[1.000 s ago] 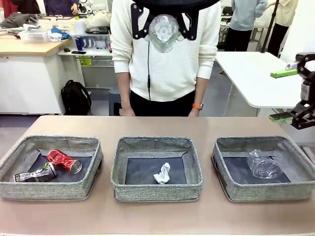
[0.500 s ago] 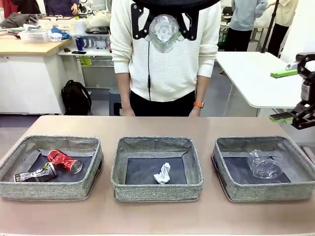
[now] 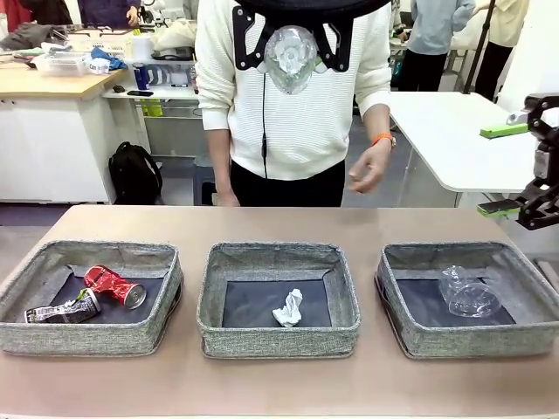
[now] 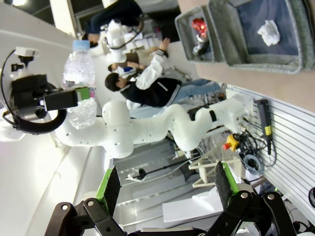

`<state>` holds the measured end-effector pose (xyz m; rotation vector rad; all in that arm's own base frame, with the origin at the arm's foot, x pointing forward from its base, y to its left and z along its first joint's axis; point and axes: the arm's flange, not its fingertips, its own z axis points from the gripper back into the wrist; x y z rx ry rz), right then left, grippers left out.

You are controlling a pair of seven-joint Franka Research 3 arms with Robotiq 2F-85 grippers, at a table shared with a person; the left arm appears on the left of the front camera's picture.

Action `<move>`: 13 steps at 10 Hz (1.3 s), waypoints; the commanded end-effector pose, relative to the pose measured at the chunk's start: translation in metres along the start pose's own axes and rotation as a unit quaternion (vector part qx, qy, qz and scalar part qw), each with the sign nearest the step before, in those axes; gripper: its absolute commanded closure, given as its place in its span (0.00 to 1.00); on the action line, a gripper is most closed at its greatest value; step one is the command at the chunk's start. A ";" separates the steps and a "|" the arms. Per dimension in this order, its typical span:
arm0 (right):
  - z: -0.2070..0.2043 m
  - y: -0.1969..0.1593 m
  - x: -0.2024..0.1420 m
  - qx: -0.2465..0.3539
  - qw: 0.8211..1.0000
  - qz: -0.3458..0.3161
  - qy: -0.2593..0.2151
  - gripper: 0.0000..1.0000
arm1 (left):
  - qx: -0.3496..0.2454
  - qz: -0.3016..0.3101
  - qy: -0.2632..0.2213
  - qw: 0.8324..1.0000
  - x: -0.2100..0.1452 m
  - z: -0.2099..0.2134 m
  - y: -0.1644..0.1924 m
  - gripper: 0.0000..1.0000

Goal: Sort the waste into the appropriate baskets.
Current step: Place the picked waste into the Fabric basket indicated by the person.

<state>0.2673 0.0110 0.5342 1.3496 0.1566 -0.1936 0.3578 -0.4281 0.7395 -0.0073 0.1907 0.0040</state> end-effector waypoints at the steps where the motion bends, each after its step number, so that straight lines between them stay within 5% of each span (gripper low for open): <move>1: 0.000 0.004 -0.001 0.008 1.000 -0.002 0.001 0.00 | 0.009 0.010 -0.003 1.000 -0.005 -0.001 0.003 1.00; 13: 0.000 0.000 0.000 0.000 1.000 0.000 0.000 0.00 | 0.000 0.000 0.000 1.000 0.000 0.000 0.000 1.00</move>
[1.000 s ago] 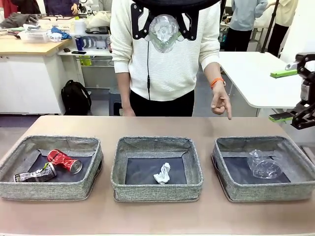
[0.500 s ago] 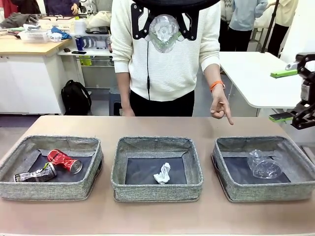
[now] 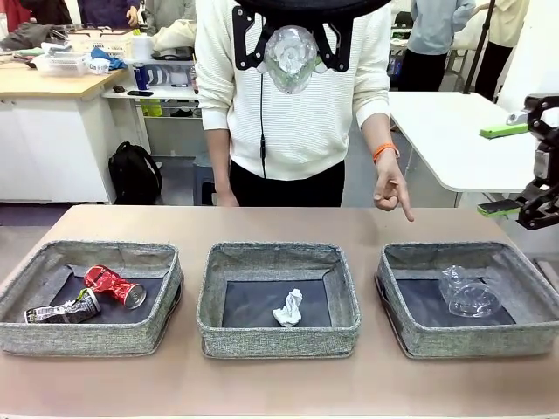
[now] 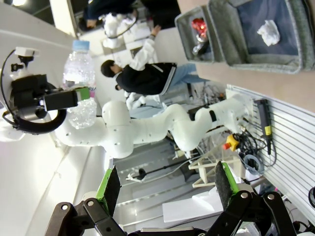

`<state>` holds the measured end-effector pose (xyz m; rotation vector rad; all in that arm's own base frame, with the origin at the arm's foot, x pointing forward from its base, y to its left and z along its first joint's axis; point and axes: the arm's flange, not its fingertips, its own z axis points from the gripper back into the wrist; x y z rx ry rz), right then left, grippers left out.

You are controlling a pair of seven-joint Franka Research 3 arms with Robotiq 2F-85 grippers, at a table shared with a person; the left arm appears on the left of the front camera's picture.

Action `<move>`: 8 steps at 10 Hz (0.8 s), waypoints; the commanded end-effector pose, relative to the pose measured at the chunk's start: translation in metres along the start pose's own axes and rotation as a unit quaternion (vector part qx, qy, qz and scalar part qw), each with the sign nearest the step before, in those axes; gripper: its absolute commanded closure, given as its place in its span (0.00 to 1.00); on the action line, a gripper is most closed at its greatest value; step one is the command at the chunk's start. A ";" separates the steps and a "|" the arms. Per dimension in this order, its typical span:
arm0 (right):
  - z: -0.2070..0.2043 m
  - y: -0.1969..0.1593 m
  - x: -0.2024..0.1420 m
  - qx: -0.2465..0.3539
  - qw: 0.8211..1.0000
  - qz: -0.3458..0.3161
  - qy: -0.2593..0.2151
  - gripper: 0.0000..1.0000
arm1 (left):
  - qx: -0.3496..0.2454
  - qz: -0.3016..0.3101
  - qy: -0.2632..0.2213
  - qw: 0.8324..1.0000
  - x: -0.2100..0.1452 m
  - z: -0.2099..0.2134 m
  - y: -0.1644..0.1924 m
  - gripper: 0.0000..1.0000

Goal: Sort the waste into the appropriate baskets.
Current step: Place the picked waste into the Fabric basket indicated by the person.

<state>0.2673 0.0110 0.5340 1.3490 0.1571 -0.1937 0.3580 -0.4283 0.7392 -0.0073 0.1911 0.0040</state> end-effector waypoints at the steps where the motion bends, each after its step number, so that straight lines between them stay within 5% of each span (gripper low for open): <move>1: 0.012 -0.004 -0.007 -0.020 1.000 -0.004 -0.010 0.00 | -0.011 -0.011 -0.024 1.000 -0.014 -0.019 -0.007 1.00; 5: 0.095 -0.015 -0.082 -0.171 0.976 0.048 -0.123 0.00 | -0.081 -0.011 -0.141 0.987 -0.073 -0.101 -0.034 1.00; 8: 0.145 -0.024 -0.130 -0.242 0.948 0.037 -0.202 0.00 | -0.188 0.014 -0.191 0.963 -0.069 -0.161 -0.073 1.00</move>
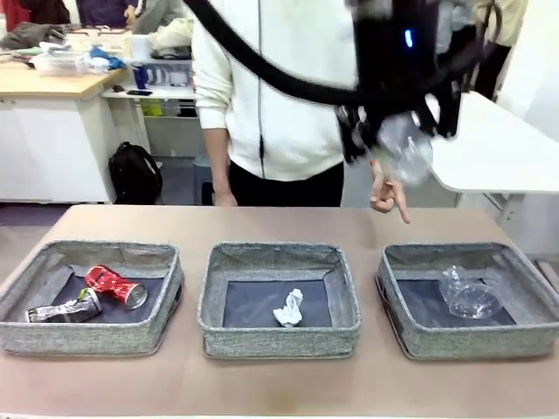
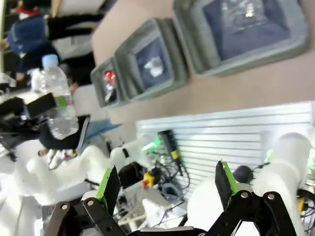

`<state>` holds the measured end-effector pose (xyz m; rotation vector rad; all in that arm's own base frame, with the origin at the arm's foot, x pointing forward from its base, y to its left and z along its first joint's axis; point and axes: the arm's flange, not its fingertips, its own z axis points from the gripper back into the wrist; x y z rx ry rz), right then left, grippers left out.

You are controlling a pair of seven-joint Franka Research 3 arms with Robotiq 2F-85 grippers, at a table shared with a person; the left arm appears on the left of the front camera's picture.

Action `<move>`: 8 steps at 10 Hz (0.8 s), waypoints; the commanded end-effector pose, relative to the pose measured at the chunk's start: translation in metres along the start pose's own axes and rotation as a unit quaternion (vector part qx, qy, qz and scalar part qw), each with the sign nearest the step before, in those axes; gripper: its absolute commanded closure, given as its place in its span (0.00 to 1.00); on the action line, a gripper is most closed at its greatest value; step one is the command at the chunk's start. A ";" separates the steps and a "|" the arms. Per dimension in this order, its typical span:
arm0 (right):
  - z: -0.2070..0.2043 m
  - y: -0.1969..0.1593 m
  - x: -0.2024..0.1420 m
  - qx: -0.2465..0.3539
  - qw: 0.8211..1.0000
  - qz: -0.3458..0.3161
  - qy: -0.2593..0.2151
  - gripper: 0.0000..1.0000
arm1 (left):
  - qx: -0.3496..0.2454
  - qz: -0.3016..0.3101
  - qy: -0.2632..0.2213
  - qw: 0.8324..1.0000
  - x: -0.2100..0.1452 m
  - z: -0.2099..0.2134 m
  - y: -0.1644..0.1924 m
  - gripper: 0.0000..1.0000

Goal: Sort the waste into the appropriate baskets.
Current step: Place the picked waste into the Fabric basket indicated by the person.

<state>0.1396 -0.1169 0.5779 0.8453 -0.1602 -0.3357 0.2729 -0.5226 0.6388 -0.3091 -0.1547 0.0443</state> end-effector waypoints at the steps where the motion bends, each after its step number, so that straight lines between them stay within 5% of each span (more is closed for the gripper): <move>1: 0.014 -0.023 -0.002 -0.031 0.999 -0.007 -0.029 0.00 | -0.051 0.013 -0.036 0.998 -0.012 -0.066 0.014 1.00; 4: 0.013 -0.009 -0.005 -0.017 1.000 -0.009 -0.018 0.00 | -0.028 -0.035 0.007 0.999 0.019 -0.155 -0.062 1.00; 8: 0.013 -0.009 -0.005 -0.017 1.000 -0.009 -0.018 0.00 | 0.009 0.027 0.025 0.999 0.037 -0.221 -0.101 1.00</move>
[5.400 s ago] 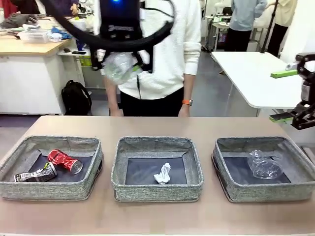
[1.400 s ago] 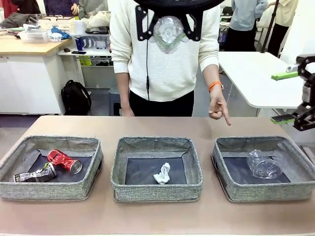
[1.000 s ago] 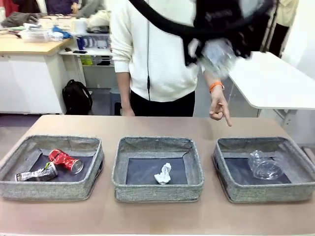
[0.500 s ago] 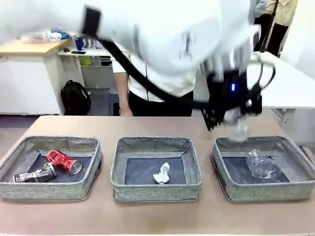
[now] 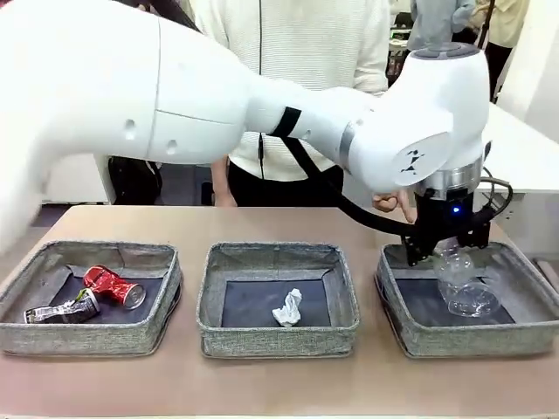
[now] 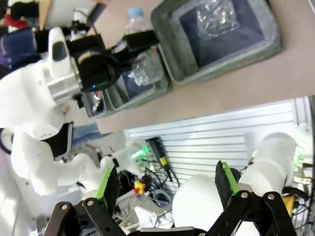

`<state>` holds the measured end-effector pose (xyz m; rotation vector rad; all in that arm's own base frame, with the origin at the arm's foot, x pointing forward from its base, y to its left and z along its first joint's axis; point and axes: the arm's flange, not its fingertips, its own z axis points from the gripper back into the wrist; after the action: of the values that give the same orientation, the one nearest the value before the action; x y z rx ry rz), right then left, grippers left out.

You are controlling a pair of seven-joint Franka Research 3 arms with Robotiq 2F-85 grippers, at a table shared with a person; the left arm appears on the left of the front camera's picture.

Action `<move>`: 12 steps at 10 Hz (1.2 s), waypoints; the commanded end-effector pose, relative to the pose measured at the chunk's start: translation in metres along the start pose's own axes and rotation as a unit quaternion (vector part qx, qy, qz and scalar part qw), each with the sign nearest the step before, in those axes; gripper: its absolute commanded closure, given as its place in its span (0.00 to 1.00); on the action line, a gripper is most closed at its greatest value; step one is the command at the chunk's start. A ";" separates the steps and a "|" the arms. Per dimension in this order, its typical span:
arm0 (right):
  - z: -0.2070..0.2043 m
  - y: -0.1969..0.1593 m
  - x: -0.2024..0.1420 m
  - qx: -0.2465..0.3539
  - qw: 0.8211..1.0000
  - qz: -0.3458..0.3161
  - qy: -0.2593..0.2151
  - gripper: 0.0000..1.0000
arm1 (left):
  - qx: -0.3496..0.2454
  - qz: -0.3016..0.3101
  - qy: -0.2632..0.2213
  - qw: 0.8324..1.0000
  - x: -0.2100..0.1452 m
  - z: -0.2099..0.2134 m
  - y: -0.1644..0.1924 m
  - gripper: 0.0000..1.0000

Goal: Sort the waste into the appropriate baskets.
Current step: Place the picked waste into the Fabric basket indicated by the person.

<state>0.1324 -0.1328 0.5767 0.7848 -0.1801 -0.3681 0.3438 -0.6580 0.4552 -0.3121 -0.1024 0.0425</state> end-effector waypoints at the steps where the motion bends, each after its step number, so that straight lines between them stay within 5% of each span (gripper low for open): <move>1: 0.001 0.003 -0.004 0.011 1.000 -0.002 0.001 0.00 | 0.008 0.021 0.004 1.000 0.001 -0.001 -0.033 1.00; 7: 0.001 0.003 -0.004 0.011 1.000 -0.002 0.001 0.00 | 0.014 0.015 0.007 1.000 0.001 0.001 -0.033 1.00; 8: 0.001 0.003 -0.004 0.011 1.000 -0.002 0.001 0.00 | 0.017 0.000 0.014 1.000 0.002 0.000 -0.033 0.42; 9: 0.001 0.003 -0.004 0.011 1.000 -0.002 0.001 0.00 | 0.016 -0.001 0.012 1.000 0.002 0.000 -0.033 0.42; 10: 0.001 0.003 -0.004 0.011 1.000 -0.002 0.001 0.00 | 0.014 0.003 0.013 1.000 0.002 0.001 -0.032 0.00; 11: 0.001 0.003 -0.004 0.011 1.000 -0.002 0.001 0.00 | 0.013 0.006 0.012 1.000 0.002 0.001 -0.031 0.37; 12: 0.001 0.003 -0.004 0.011 1.000 -0.002 0.001 0.00 | 0.015 0.008 0.010 1.000 0.002 0.002 -0.029 0.00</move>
<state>0.1323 -0.1328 0.5767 0.7853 -0.1804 -0.3680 0.3426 -0.6820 0.4597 -0.2912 -0.0767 0.0574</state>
